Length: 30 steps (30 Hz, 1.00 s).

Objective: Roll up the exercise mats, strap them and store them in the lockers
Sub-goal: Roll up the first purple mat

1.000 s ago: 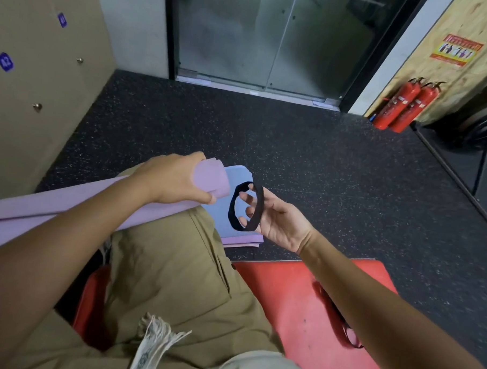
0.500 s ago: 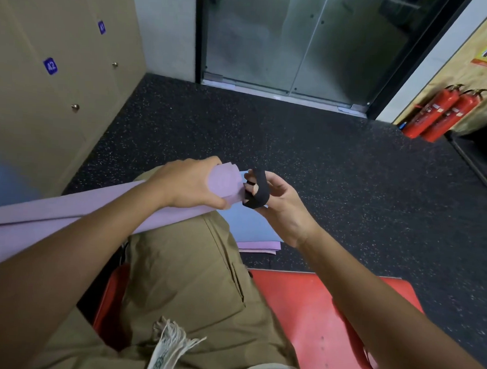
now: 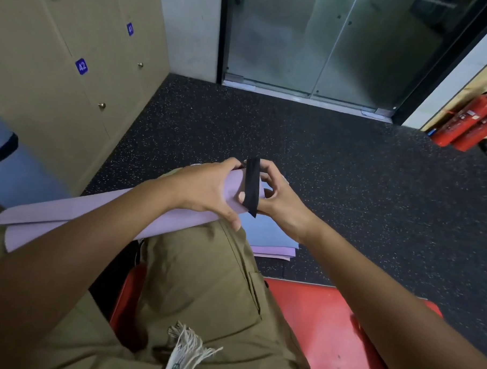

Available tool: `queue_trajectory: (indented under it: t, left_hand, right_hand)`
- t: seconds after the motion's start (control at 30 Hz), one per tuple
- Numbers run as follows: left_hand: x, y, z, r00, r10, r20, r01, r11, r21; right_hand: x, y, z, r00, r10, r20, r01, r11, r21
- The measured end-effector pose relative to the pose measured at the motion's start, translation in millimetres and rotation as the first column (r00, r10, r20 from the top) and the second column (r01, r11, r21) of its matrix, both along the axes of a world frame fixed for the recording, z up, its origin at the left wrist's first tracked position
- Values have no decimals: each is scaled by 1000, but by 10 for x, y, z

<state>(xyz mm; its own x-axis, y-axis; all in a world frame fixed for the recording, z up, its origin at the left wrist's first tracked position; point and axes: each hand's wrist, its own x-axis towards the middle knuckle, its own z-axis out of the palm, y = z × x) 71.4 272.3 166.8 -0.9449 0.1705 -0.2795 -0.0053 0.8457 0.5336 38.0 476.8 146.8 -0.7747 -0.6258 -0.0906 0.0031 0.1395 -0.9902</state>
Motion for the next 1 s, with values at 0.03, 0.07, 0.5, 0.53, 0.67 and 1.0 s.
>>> queue_trajectory:
  t: [0.03, 0.07, 0.5, 0.53, 0.67, 1.0]
  left_hand:
    - [5, -19, 15, 1000, -5, 6, 5, 999, 37]
    - [10, -40, 28, 1000, -5, 5, 5, 997, 72]
    - [476, -676, 122, 962, 184, -203, -196, 980, -39]
    - [484, -681, 140, 948, 204, -242, -217, 976, -24]
    - [503, -690, 173, 932, 221, -287, -232, 973, -3]
    - [400, -669, 672, 821, 523, -230, -204, 644, 737]
  right_hand:
    - [-10, -10, 4, 1000, 3, -5, -3, 1000, 1]
    - [-25, -20, 9, 1000, 7, -9, -7, 1000, 2]
    - [-269, -278, 528, 990, 126, -65, -128, 991, -36]
    - [-274, -323, 578, 988, 133, -78, -136, 990, -44]
    - [-322, -413, 851, 970, 189, -152, -175, 979, 100]
    - [-365, -710, 1524, 862, 351, -366, -214, 906, 365]
